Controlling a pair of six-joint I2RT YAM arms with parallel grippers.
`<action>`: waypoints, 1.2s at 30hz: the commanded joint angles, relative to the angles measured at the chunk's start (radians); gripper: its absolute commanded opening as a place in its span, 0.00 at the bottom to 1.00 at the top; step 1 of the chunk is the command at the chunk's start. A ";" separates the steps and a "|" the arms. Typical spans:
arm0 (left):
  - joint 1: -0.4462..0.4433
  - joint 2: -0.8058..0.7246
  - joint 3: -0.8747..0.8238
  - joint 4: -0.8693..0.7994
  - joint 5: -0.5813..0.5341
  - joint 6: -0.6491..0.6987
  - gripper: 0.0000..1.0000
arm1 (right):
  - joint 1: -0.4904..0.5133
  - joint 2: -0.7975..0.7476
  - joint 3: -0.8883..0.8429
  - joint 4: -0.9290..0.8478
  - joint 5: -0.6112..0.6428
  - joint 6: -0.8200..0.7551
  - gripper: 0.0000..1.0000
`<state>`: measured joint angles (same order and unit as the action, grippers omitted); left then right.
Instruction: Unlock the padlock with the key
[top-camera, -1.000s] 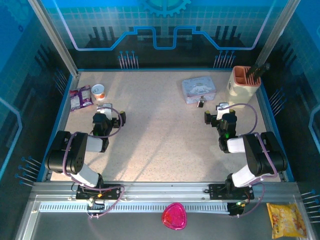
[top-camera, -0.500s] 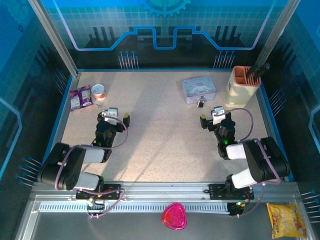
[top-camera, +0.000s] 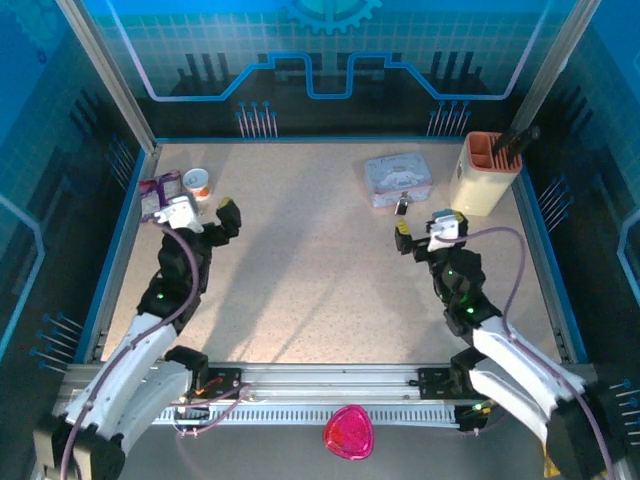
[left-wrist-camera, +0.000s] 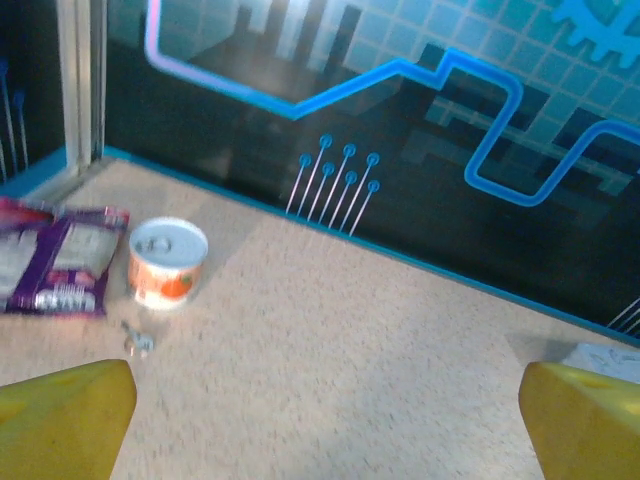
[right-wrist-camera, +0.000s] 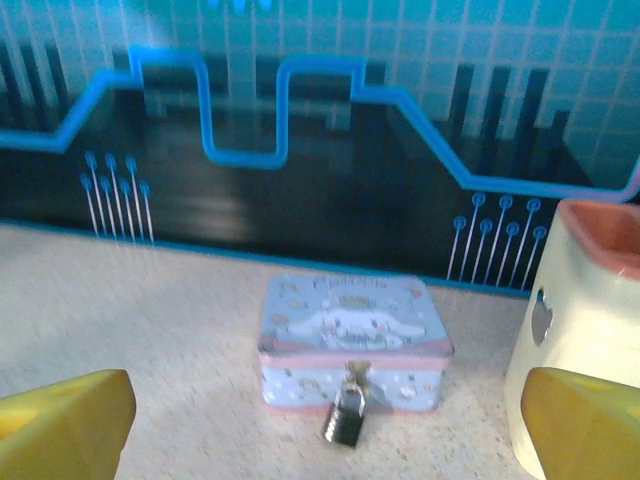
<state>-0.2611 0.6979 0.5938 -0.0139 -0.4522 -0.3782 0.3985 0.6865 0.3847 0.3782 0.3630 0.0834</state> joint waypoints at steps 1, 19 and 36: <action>0.000 -0.059 0.014 -0.275 0.028 -0.159 0.99 | -0.017 -0.132 0.091 -0.463 -0.014 0.214 1.00; 0.041 0.540 0.430 -0.407 0.114 -0.062 0.99 | -0.134 -0.279 -0.026 -0.455 -0.263 0.291 1.00; 0.344 1.044 0.746 -0.556 0.189 -0.217 0.86 | -0.133 -0.332 -0.033 -0.474 -0.231 0.310 1.00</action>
<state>0.0605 1.6932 1.2892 -0.5095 -0.2836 -0.5804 0.2737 0.3656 0.3397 -0.0864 0.1226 0.3763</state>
